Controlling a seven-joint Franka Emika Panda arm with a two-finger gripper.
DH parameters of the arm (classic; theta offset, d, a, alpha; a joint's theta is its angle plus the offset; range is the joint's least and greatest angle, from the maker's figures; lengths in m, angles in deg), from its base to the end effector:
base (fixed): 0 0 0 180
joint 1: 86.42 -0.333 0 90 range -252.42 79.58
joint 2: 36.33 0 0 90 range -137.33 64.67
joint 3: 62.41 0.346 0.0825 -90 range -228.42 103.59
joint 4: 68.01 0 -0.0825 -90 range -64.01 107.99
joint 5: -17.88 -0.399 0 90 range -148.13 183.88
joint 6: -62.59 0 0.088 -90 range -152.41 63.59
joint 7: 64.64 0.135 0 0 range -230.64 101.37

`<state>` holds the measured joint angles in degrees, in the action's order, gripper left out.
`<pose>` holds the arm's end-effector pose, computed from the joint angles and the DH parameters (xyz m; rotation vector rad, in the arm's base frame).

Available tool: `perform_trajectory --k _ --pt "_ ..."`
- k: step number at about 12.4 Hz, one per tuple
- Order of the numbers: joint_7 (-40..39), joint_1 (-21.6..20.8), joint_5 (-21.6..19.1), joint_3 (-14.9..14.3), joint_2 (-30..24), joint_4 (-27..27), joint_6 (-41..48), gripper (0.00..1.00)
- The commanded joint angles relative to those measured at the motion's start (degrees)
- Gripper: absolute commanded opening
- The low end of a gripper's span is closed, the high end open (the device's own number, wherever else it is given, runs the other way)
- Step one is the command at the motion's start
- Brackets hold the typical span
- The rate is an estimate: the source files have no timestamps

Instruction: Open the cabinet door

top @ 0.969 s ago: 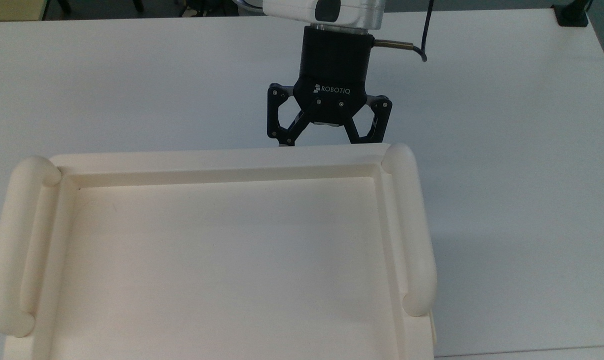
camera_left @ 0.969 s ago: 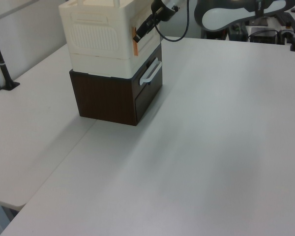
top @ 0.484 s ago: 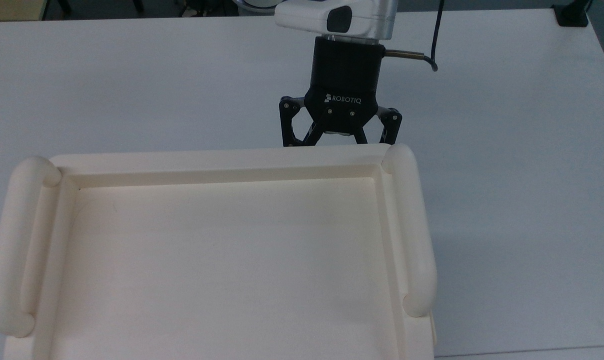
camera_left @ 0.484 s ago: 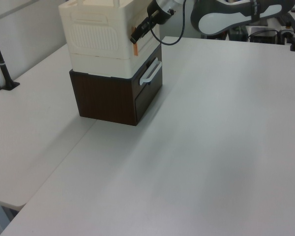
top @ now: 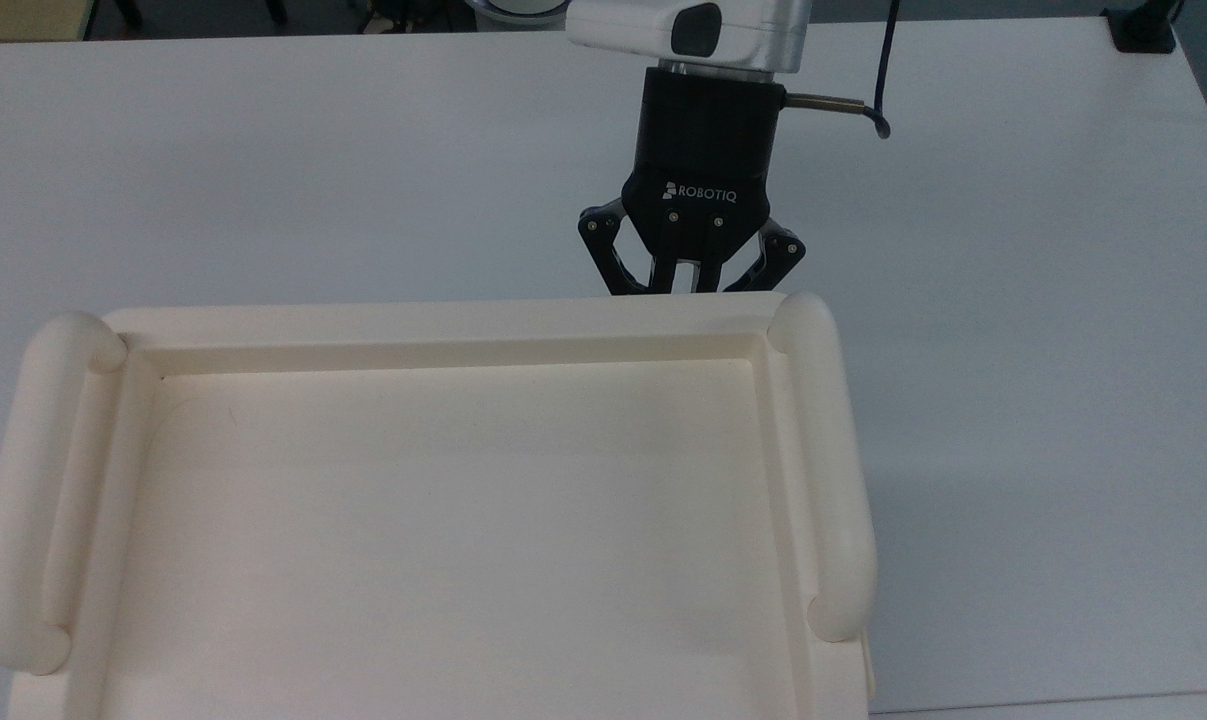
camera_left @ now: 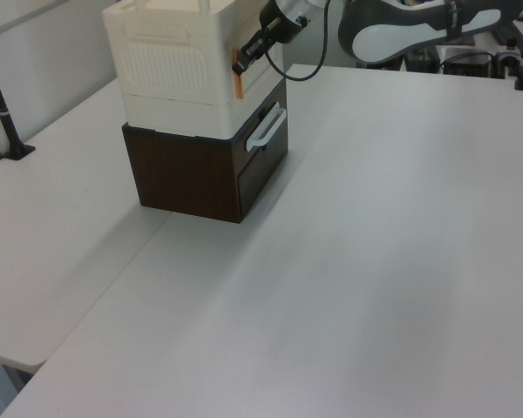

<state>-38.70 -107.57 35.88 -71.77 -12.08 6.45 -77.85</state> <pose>0.7572 0.1817 0.5981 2.8193 -0.0564 1.1838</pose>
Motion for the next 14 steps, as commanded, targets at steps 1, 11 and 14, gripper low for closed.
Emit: perform_trajectory --k 1,11,14 --pt "1.1 -0.6 1.1 -0.6 1.1 -1.0 -1.0 0.0" --pt "-0.9 -0.5 -0.2 -0.1 -7.5 5.9 8.7 0.0" --pt "-7.6 0.1 -5.8 -0.4 -11.3 6.6 17.1 0.01"
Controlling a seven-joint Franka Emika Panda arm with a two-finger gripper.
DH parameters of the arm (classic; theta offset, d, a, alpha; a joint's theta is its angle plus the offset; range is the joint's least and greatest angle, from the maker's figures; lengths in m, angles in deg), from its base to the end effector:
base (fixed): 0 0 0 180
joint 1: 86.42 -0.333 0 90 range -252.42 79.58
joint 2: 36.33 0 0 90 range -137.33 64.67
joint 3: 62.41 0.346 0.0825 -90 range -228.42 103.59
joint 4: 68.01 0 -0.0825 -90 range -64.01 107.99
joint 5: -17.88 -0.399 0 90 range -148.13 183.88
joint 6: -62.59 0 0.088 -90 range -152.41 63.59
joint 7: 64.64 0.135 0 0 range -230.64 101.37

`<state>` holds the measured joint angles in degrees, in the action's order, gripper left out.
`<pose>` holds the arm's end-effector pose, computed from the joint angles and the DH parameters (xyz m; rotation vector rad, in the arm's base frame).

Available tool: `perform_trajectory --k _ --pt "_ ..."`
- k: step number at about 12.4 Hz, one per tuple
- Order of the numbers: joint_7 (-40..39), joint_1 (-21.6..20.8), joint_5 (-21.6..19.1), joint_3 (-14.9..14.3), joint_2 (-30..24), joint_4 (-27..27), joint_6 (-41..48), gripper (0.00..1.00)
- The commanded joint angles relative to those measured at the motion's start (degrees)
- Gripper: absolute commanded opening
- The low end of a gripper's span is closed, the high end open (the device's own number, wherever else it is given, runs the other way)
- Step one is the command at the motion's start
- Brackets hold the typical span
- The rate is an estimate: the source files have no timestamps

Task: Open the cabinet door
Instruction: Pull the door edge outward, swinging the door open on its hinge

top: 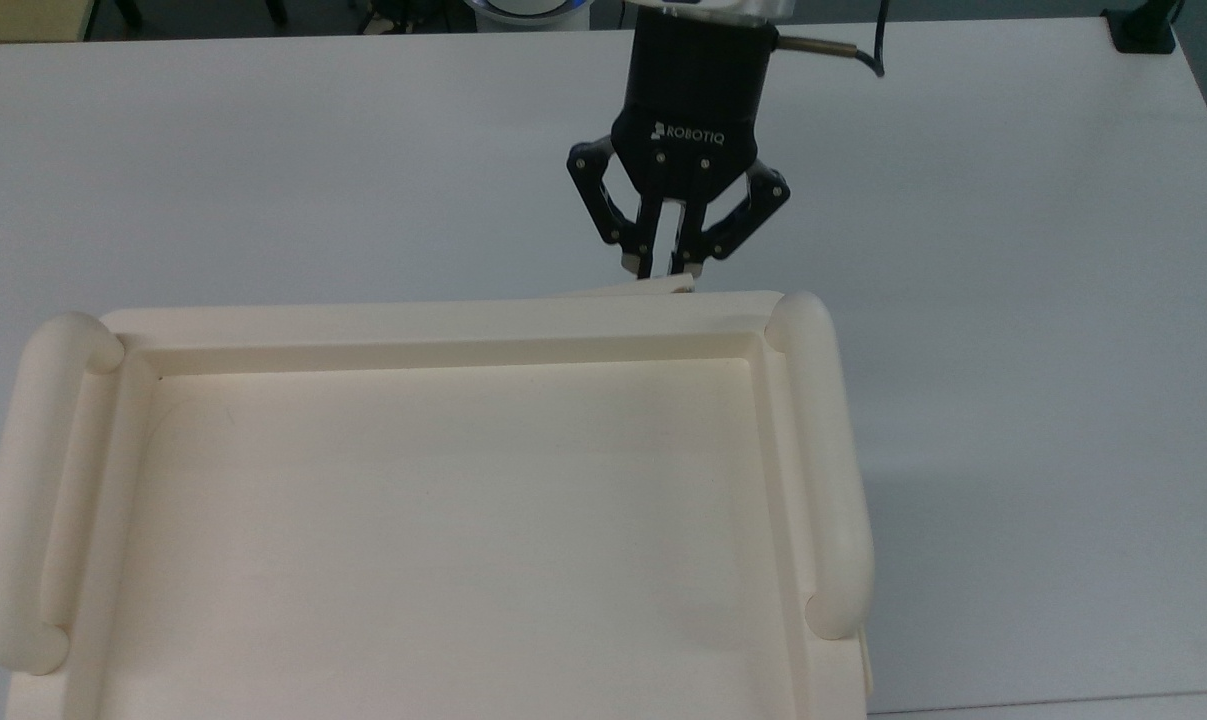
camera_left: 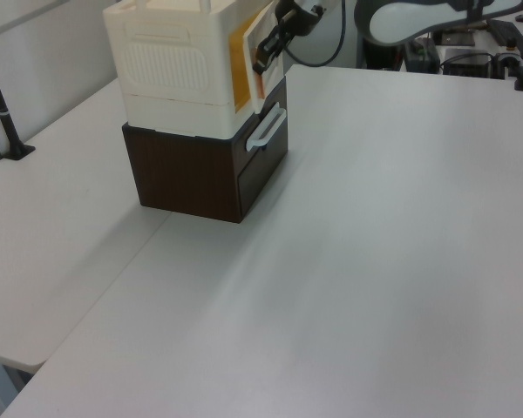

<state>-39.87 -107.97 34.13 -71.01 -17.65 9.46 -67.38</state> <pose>0.7217 0.1723 0.6152 2.8769 -0.0966 0.9813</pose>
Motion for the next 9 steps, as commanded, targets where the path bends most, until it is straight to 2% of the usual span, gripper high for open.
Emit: perform_trajectory --k 1,3,4,5,7,9 --pt "-9.6 0.7 -5.7 -1.4 -6.7 3.8 9.5 0.02" --pt "-14.7 2.2 -7.7 -1.6 -8.7 4.1 17.1 0.07" --pt "-18.0 3.6 -9.5 -1.6 -10.7 4.1 22.6 0.46" --pt "-20.6 4.6 -10.9 -1.8 -12.2 4.0 28.4 0.99" --pt "-28.9 6.9 -12.9 -1.9 -14.6 3.9 36.4 1.0" --pt "-30.7 9.2 -13.4 -2.0 -16.4 3.7 42.9 1.0"
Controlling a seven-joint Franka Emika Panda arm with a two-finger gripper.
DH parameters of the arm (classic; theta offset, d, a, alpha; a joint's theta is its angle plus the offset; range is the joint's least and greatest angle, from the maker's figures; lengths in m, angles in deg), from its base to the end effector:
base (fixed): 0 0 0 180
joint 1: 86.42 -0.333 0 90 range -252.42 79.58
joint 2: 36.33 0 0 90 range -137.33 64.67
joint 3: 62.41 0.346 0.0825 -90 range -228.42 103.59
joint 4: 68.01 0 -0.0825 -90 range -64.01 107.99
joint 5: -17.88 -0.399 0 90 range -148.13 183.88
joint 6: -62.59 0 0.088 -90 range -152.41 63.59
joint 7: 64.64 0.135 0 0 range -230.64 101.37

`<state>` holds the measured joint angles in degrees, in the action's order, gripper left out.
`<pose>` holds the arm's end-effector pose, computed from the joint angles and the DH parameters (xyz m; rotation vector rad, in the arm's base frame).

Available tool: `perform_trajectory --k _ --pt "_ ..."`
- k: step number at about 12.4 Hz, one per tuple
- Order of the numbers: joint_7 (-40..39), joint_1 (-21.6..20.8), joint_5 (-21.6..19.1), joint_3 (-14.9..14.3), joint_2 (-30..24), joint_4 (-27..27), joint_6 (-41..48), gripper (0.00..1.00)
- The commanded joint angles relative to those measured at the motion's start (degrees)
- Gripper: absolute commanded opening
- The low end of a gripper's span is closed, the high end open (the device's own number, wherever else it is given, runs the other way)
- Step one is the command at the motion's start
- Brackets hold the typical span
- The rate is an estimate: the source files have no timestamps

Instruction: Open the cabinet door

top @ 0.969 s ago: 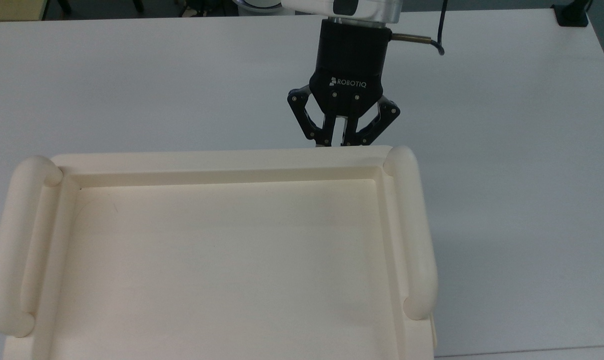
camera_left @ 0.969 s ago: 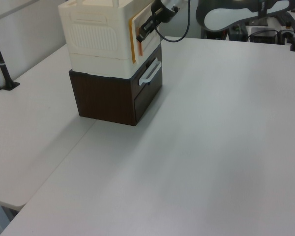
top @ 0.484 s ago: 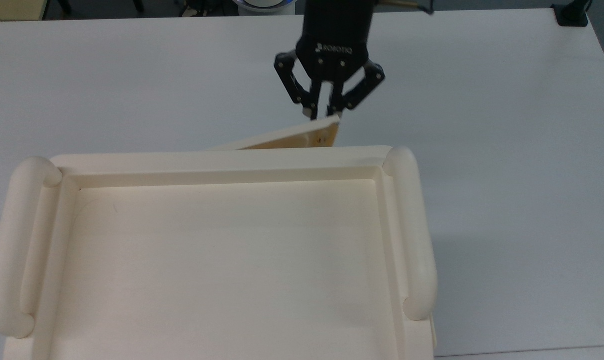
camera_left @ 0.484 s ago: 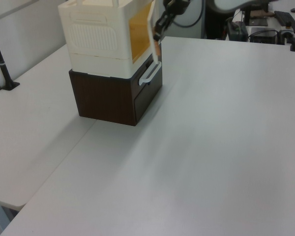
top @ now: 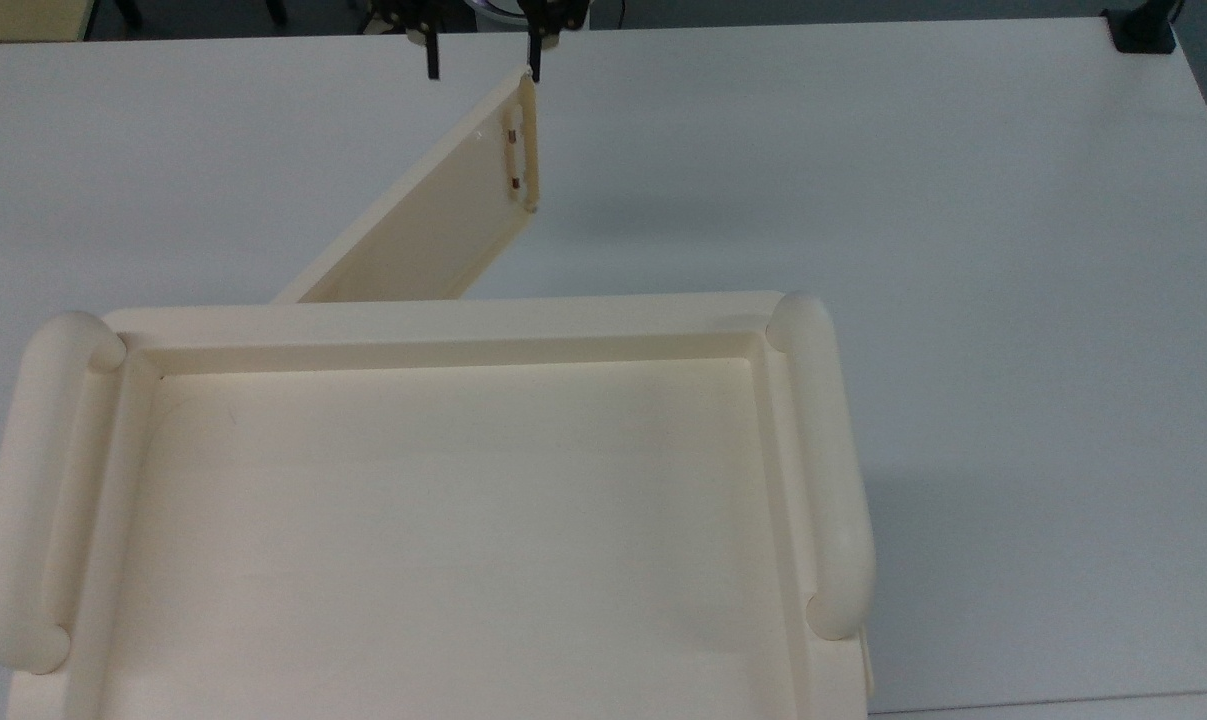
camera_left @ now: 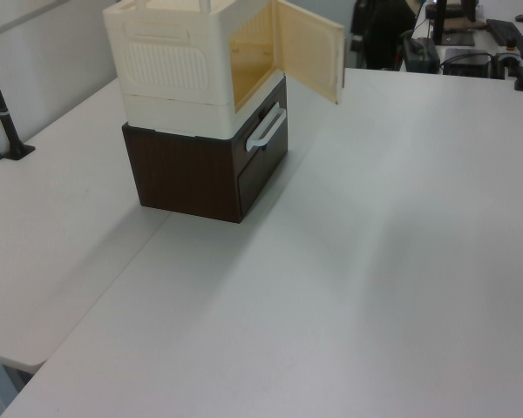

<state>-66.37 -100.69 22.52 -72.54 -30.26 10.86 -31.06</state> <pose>0.6143 0.0408 0.6672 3.0321 0.1575 0.2370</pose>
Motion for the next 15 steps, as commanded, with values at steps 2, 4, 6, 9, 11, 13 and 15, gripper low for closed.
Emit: perform_trajectory --k 2,4,6,9,11,13,15 --pt "-4.6 4.1 -2.0 -0.4 -4.5 2.3 8.2 1.0" --pt "-7.2 8.5 -5.4 -0.5 -4.0 2.7 8.0 1.0" --pt "-7.8 11.1 -6.0 -0.7 -4.3 4.2 8.5 1.0" --pt "-7.6 13.5 -5.8 -0.7 -4.0 5.3 8.2 1.0" --pt "-7.8 14.6 -5.6 -0.7 -3.3 5.3 7.8 1.0" --pt "-7.7 15.0 -5.4 -0.7 -2.6 5.3 6.6 1.0" --pt "-7.0 14.9 -5.3 -0.7 -2.2 6.1 6.6 1.0"
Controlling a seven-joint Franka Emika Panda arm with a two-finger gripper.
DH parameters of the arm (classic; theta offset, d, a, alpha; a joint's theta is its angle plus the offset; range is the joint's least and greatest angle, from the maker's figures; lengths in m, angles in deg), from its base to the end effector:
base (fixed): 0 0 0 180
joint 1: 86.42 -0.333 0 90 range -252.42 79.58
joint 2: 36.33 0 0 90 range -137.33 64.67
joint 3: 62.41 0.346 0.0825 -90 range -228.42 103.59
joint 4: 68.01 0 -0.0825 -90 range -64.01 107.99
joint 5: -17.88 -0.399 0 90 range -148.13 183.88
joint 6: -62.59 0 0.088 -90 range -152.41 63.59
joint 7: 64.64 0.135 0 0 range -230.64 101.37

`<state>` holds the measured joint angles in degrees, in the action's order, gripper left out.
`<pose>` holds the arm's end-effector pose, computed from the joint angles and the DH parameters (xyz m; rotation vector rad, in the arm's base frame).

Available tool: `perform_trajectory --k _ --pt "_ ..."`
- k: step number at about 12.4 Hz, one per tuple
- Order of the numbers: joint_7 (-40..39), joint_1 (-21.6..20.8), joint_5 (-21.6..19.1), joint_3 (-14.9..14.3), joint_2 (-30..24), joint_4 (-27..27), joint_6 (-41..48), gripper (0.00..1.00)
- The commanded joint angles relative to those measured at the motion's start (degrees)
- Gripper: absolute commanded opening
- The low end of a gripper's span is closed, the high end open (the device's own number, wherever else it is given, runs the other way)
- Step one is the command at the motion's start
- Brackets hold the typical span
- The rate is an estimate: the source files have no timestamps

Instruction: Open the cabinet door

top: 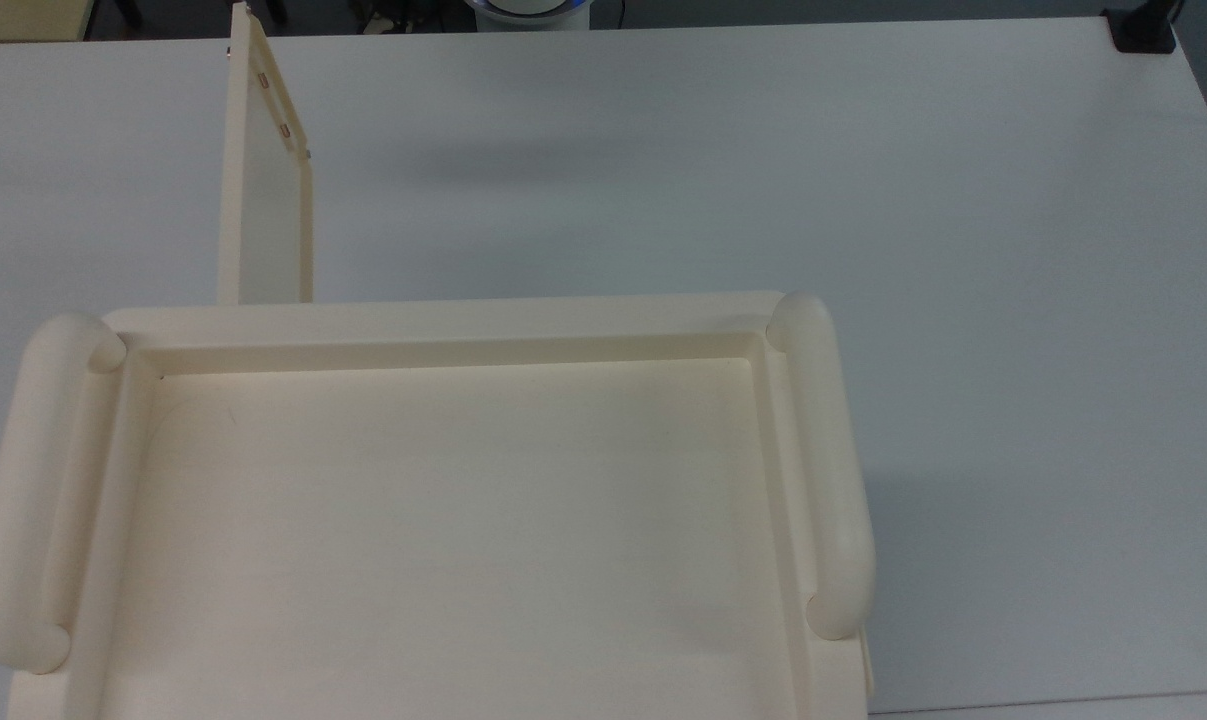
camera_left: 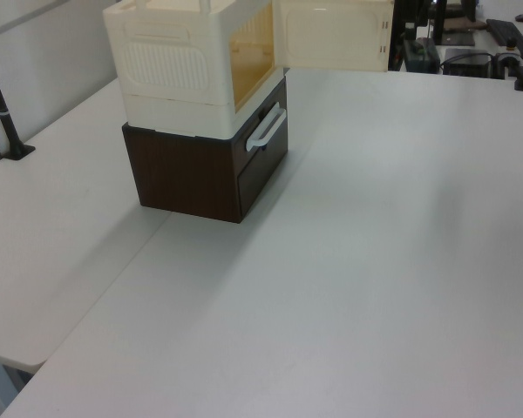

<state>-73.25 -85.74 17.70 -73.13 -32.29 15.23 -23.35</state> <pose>0.5751 -0.1112 0.6373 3.1345 -0.0756 -0.0369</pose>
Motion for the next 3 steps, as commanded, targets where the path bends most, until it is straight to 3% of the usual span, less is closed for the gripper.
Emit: perform_trajectory --k 1,3 --pt "-0.2 0.0 -0.4 -0.1 1.0 1.7 -1.8 1.0" --pt "-0.1 -0.1 -0.4 -0.1 1.8 1.7 -4.2 1.0"
